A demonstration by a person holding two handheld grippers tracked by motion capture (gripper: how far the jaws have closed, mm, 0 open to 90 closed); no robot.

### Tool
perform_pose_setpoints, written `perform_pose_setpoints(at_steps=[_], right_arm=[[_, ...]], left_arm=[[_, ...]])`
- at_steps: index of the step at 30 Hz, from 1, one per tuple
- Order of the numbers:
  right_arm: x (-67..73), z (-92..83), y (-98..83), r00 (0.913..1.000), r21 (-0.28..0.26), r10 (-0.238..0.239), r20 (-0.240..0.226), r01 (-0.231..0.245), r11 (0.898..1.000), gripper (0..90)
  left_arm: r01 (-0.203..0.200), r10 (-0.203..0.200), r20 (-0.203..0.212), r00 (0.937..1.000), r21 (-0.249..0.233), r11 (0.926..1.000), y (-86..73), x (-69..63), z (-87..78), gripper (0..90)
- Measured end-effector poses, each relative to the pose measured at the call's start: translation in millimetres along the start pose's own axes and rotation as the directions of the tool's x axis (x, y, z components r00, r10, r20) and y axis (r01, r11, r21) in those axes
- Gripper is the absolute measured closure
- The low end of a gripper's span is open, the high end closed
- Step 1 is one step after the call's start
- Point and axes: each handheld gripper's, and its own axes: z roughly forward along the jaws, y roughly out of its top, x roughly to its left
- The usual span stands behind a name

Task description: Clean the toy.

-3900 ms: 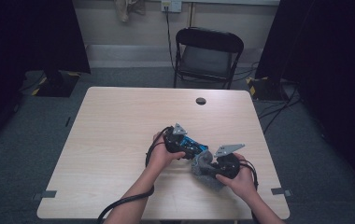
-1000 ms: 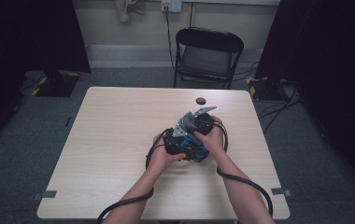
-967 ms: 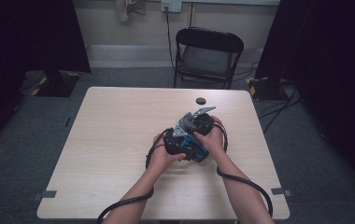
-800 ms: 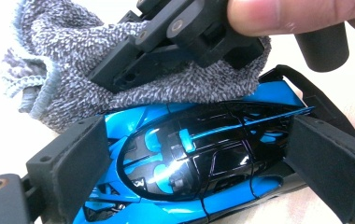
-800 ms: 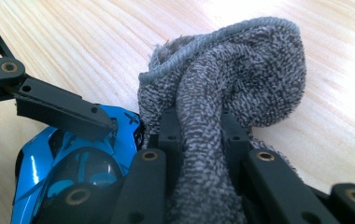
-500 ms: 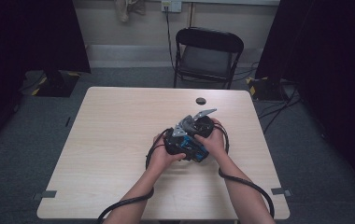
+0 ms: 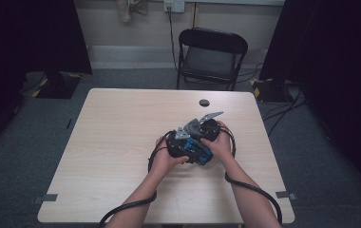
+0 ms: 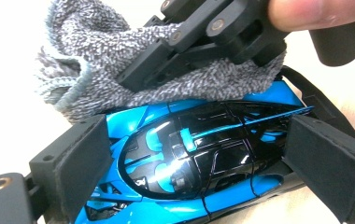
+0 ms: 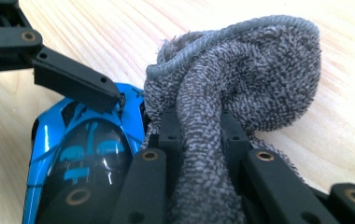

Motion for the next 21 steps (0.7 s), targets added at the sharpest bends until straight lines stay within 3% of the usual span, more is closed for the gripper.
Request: perform_pose_setpoints(at_steps=[21], right_arm=[[-7.6, -21.2, -18.0, 0.9999, 0.02, 0.009, -0.012, -0.009, 1.0, 76.0]], left_arm=[[-0.001, 0.001, 0.001, 1.0, -0.009, 1.0, -1.2, 0.3, -0.3, 7.4]])
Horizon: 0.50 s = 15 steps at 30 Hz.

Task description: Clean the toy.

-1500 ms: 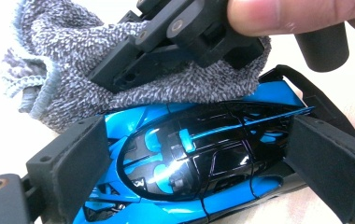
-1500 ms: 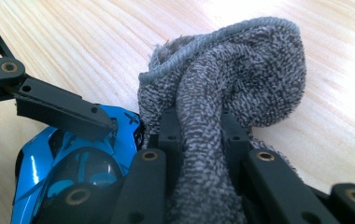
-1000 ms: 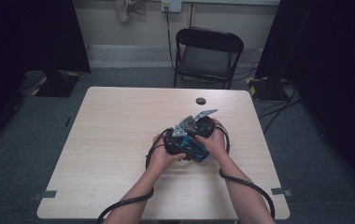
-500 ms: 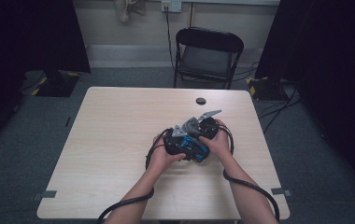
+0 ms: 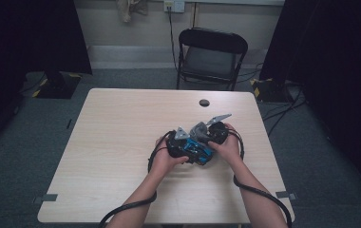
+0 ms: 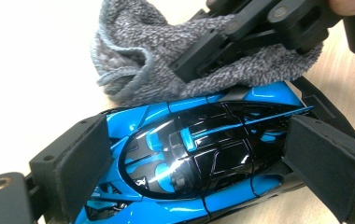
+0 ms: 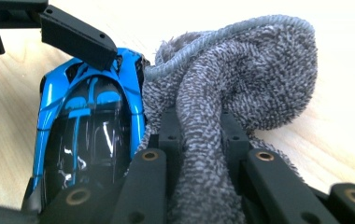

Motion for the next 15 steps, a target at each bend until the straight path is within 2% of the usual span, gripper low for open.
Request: perform_pose_setpoints(at_steps=[15], right_arm=[[-5.6, -20.1, -20.3, 0.9995, -0.002, 0.03, 0.001, -0.03, 1.0, 76.0]], left_arm=[[0.0, 0.0, 0.001, 1.0, -0.005, 1.0, -0.6, 0.0, -0.1, 7.7]])
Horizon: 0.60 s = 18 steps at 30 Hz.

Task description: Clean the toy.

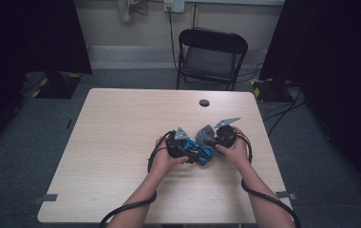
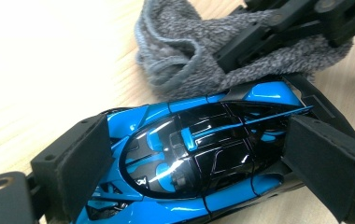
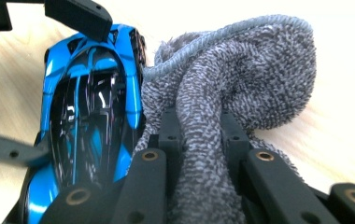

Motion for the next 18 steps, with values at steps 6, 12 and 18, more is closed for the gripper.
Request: perform_pose_setpoints(at_steps=[6, 12, 18], right_arm=[[-1.3, -10.5, -10.2, 0.9998, -0.003, 0.021, 0.0, -0.021, 1.0, 76.0], [-1.1, -25.1, -13.0, 0.9999, 0.015, 0.012, 0.002, -0.012, 1.0, 76.1], [-2.7, -39.6, -15.8, 0.9998, 0.014, 0.018, 0.013, -0.018, 1.0, 76.1]], left_arm=[[-0.002, 0.002, 0.0, 1.0, 0.0, 1.0, 0.0, -0.5, 0.1, 7.7], [0.001, -0.001, 0.008, 1.0, 0.001, 1.0, 0.4, -2.8, 0.6, 8.3], [0.004, -0.004, 0.006, 1.0, 0.0, 1.0, 0.3, -2.8, 0.5, 8.3]])
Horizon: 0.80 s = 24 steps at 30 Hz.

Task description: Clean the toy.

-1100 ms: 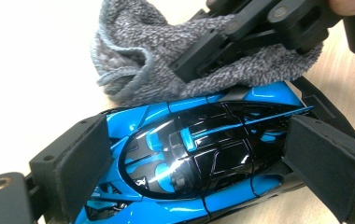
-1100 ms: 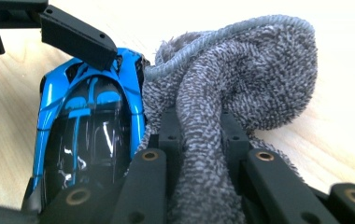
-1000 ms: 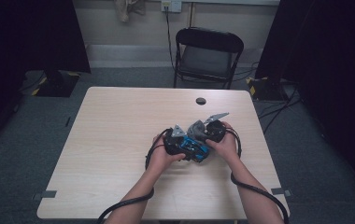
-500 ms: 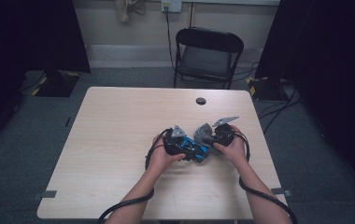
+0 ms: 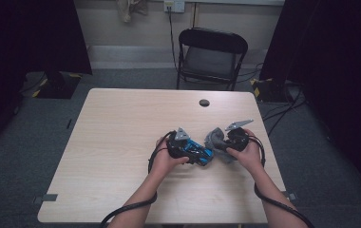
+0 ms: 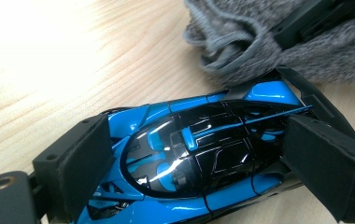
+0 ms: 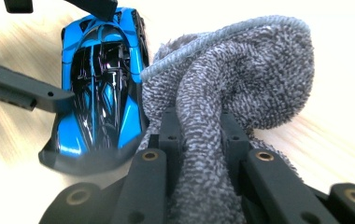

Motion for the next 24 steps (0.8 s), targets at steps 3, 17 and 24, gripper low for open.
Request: perform_pose_setpoints(at_steps=[3, 17, 24], right_arm=[[-4.8, -8.3, -2.7, 0.9997, -0.022, 0.013, 0.018, -0.013, 1.0, 76.1], [-14.1, 0.9, 29.0, 0.9964, -0.088, 0.02, 0.082, -0.012, 0.996, 76.1], [-10.5, 17.5, 51.0, 0.9965, -0.073, -0.02, 0.081, 0.026, 0.997, 76.1]], left_arm=[[0.0, 0.0, -0.002, 1.0, 0.001, 1.0, 0.3, -0.2, 0.1, 8.3], [0.002, -0.002, -0.005, 1.0, -0.001, 1.0, -0.3, -0.8, -0.1, 8.3], [0.0, 0.0, -0.004, 1.0, 0.0, 1.0, 0.1, -0.7, 0.0, 8.3]])
